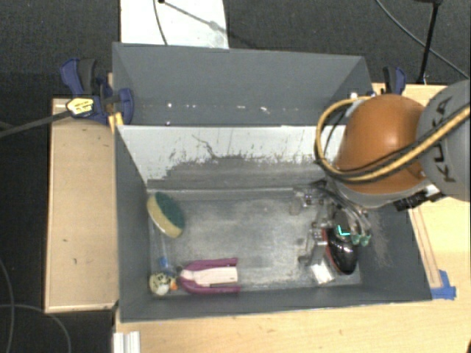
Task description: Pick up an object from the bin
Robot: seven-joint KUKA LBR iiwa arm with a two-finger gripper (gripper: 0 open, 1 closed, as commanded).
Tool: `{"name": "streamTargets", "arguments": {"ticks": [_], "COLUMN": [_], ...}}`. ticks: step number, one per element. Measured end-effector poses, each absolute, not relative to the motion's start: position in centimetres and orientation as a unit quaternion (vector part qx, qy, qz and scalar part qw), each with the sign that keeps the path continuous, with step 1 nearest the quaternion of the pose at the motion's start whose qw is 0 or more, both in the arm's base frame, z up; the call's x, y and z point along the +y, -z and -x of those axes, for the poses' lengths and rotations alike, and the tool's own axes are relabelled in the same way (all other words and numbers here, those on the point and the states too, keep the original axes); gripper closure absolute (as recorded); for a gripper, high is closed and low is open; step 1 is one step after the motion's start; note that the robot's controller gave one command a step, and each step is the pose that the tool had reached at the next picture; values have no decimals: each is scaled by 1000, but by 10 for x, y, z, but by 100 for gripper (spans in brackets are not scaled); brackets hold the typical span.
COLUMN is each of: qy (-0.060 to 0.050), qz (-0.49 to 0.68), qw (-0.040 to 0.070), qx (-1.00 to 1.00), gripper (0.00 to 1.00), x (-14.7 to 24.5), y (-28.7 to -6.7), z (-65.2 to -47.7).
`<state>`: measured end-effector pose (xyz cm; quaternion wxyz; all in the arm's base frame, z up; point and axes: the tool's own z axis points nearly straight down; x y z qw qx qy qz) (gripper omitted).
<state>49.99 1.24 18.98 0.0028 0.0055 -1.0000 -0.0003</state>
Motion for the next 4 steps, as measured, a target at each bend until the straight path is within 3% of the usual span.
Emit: {"name": "streamTargets", "arguments": {"ticks": [1,2,3,4], "qy": [-1,-1,1,-2], "qz": [292,297,49,86], "qw": [2,-2,0,-2], "qx": [-956,-955,-999,-996], "gripper": [0,0,0,0], "x": [-53,-149,-17,-103], "y": [-68,-102,-102,-70], "z": [-508,-506,-482,-498]}}
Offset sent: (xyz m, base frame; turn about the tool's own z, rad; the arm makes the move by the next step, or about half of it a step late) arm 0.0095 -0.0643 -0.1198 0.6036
